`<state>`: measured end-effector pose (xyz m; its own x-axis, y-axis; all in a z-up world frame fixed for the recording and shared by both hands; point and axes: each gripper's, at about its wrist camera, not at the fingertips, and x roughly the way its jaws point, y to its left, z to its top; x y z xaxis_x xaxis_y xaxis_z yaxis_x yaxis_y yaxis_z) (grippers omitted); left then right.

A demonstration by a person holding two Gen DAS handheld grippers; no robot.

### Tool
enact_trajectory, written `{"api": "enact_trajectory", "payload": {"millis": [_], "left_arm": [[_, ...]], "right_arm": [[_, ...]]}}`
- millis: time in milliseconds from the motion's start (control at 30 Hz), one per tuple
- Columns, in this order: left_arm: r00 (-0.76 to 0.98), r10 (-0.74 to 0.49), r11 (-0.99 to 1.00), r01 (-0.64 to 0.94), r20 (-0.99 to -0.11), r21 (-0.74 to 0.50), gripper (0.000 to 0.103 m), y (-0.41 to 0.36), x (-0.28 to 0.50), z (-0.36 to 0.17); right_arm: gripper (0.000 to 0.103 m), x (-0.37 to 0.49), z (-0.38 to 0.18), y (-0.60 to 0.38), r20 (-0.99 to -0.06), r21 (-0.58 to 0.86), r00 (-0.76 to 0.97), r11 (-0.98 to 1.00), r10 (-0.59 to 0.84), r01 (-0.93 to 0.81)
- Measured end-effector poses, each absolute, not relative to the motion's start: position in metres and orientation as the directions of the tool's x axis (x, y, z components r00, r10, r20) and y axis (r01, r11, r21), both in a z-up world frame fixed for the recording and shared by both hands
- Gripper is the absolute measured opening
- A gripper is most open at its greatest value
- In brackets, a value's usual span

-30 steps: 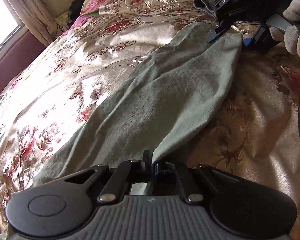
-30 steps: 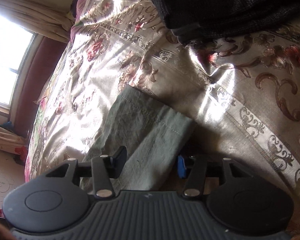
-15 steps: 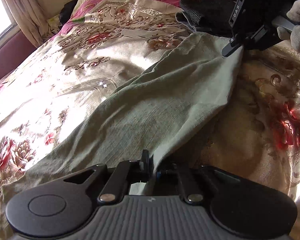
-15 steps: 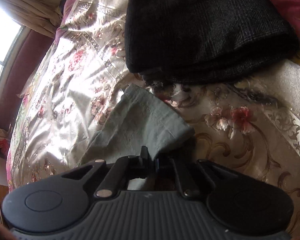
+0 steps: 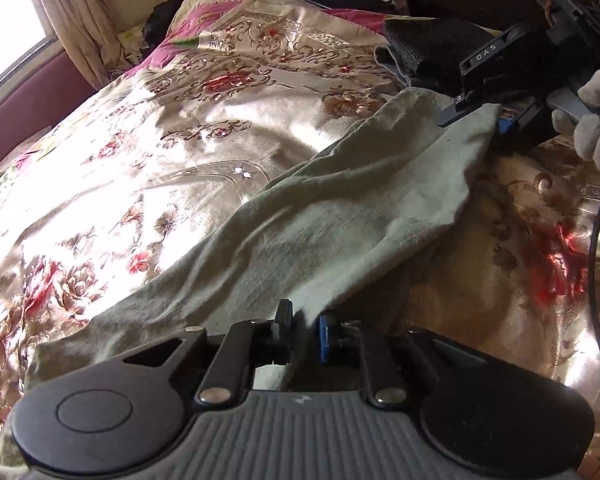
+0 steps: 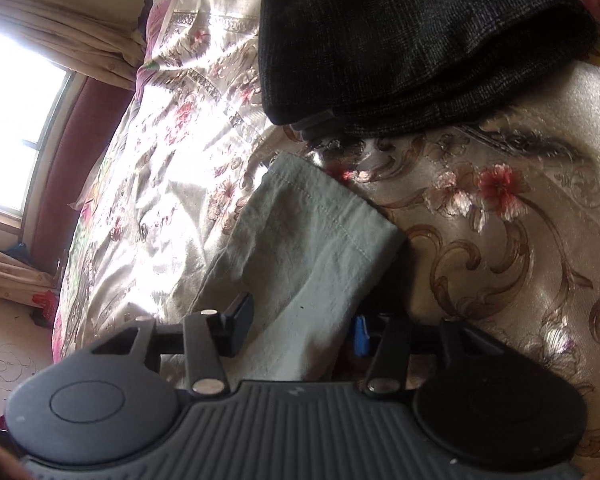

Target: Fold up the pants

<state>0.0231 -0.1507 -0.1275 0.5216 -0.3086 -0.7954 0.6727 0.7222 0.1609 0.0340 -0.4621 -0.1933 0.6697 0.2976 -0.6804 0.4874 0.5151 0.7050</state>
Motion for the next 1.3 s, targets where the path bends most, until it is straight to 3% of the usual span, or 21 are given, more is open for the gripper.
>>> {"api": "enact_trajectory", "payload": {"millis": [100,200,300,400,633,1000,1300], "left_arm": [[0.511,-0.320,0.686,0.706,-0.798,0.177,0.031,-0.153,0.011,-0.123],[0.520,-0.341,0.688,0.706,-0.783,0.170,0.034,-0.156,0.012,-0.122],[0.415,-0.352,0.702,0.710,-0.839,0.057,0.054,-0.156,0.026,-0.147],[0.380,-0.379,0.739,0.673,-0.844,-0.029,0.054,-0.143,0.029,-0.167],[0.428,-0.445,0.793,0.597,-0.787,-0.124,0.054,-0.067,0.023,-0.144],[0.567,-0.291,0.914,0.403,-0.771,-0.049,0.054,0.118,-0.011,-0.123],[0.577,-0.215,0.960,0.271,-0.788,-0.063,0.054,0.193,-0.042,-0.132]], "right_arm": [[0.016,0.041,-0.194,-0.463,-0.693,0.691,0.658,0.531,0.294,0.490],[0.009,0.039,-0.182,-0.462,-0.673,0.700,0.684,0.539,0.280,0.468],[0.007,0.039,-0.159,-0.460,-0.645,0.711,0.716,0.554,0.268,0.433],[0.007,0.046,-0.121,-0.436,-0.607,0.709,0.741,0.617,0.287,0.342],[0.007,0.075,-0.062,-0.286,-0.541,0.703,0.699,0.707,0.467,0.071],[0.007,0.083,-0.093,0.017,-0.534,0.722,0.375,0.640,0.757,-0.264],[0.007,0.054,-0.098,0.147,-0.577,0.644,0.234,0.612,0.783,-0.458]]}}
